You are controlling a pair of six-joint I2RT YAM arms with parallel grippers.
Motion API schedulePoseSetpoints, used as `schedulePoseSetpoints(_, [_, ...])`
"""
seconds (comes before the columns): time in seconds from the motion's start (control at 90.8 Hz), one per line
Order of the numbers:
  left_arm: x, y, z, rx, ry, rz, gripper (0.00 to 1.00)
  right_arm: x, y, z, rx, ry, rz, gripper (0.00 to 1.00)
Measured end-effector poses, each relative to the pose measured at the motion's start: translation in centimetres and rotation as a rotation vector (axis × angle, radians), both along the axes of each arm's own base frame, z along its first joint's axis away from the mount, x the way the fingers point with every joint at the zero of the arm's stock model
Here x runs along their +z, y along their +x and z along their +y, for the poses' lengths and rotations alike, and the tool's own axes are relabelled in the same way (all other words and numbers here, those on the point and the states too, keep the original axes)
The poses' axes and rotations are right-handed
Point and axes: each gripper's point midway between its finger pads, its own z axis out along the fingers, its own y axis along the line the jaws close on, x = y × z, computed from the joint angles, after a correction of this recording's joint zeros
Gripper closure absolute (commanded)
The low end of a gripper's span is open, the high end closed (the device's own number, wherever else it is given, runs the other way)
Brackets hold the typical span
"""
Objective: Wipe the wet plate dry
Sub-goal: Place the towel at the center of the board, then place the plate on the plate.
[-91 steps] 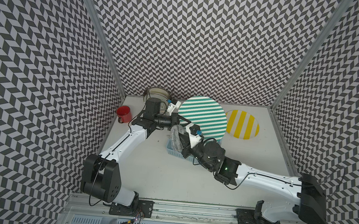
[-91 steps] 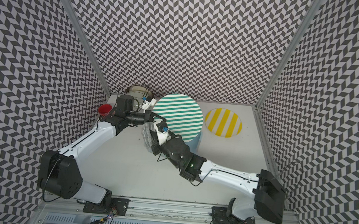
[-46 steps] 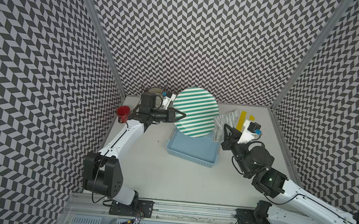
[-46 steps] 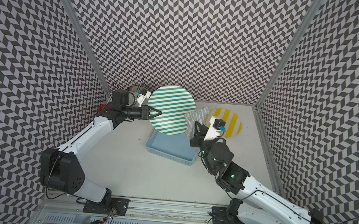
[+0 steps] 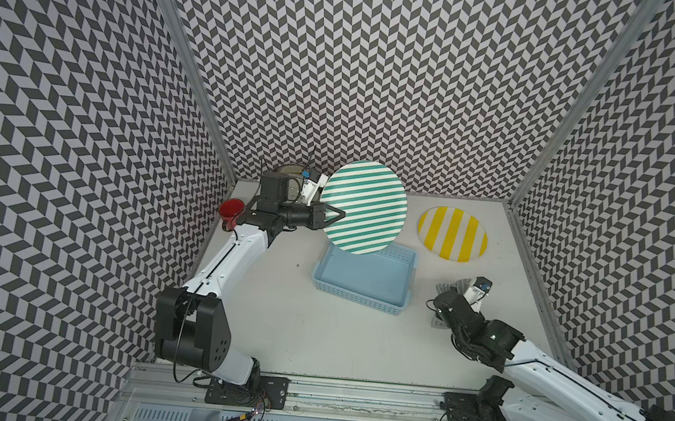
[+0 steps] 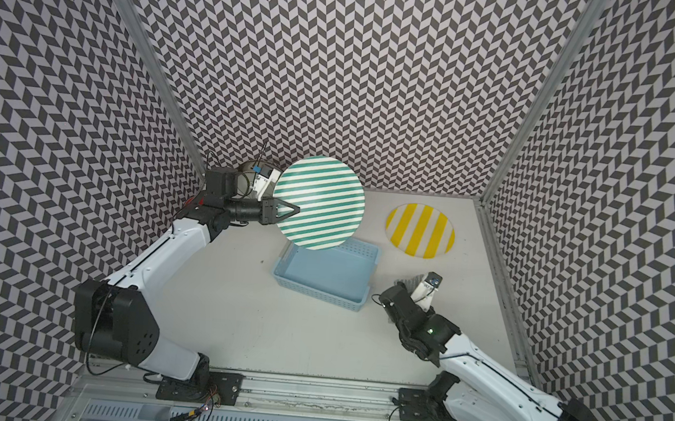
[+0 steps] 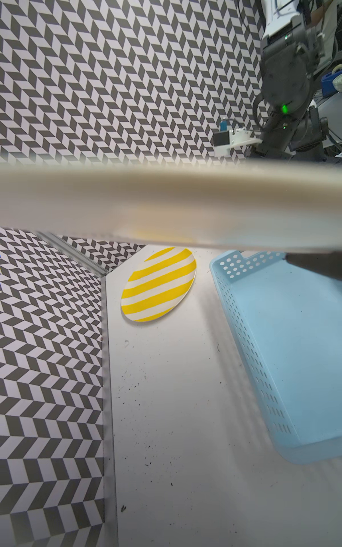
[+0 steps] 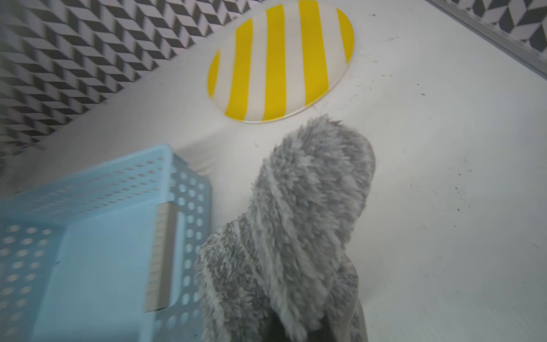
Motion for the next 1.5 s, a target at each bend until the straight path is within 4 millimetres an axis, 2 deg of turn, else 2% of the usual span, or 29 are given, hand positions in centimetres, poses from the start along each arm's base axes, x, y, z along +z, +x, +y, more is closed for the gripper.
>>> schedulePoseSetpoints(0.088, [0.2,-0.1,0.0,-0.004,0.004,-0.018,1.00,-2.5,-0.3,-1.2,-0.027,0.005,0.070,0.31])
schedulePoseSetpoints(0.121, [0.4,-0.2,0.0,-0.005,0.006,-0.026,1.00,-3.0,-0.4,-1.3,-0.021,0.012,0.086,0.21])
schedulePoseSetpoints(0.209, [0.6,-0.4,0.1,-0.009,0.013,-0.050,1.00,-2.7,0.2,-0.7,0.014,0.032,0.084,0.12])
schedulePoseSetpoints(0.319, [0.6,-0.6,0.1,-0.017,0.025,-0.070,1.00,0.3,1.5,0.3,0.070,0.060,0.011,0.06])
schedulePoseSetpoints(0.551, [0.1,-1.0,0.1,-0.039,0.051,-0.091,1.00,11.0,4.9,1.8,0.198,0.135,-0.227,0.08])
schedulePoseSetpoints(0.617, [0.1,-1.1,0.0,-0.048,0.057,-0.099,1.00,13.2,5.5,2.5,0.259,0.152,-0.269,0.10])
schedulePoseSetpoints(0.716, [-0.1,-1.6,-0.3,-0.073,0.063,-0.104,1.00,15.2,6.0,4.0,0.365,0.178,-0.305,0.12])
schedulePoseSetpoints(0.936, [-0.5,-4.2,-2.0,-0.204,0.049,-0.112,1.00,17.6,5.6,9.1,0.679,0.314,-0.372,0.24])
schedulePoseSetpoints(1.047, [-0.6,-5.9,-2.7,-0.283,0.027,-0.105,1.00,18.7,4.9,10.9,0.794,0.361,-0.412,0.27])
schedulePoseSetpoints(1.245, [-0.9,-8.7,-3.3,-0.395,0.006,-0.087,1.00,18.9,4.0,12.1,0.893,0.390,-0.446,0.30])
schedulePoseSetpoints(1.41, [-0.1,-10.2,-3.7,-0.462,-0.008,-0.108,1.00,19.1,3.5,12.5,0.938,0.391,-0.460,0.32])
schedulePoseSetpoints(1.498, [0.4,-10.7,-3.7,-0.484,-0.014,-0.120,1.00,19.4,3.3,12.5,0.949,0.382,-0.472,0.38])
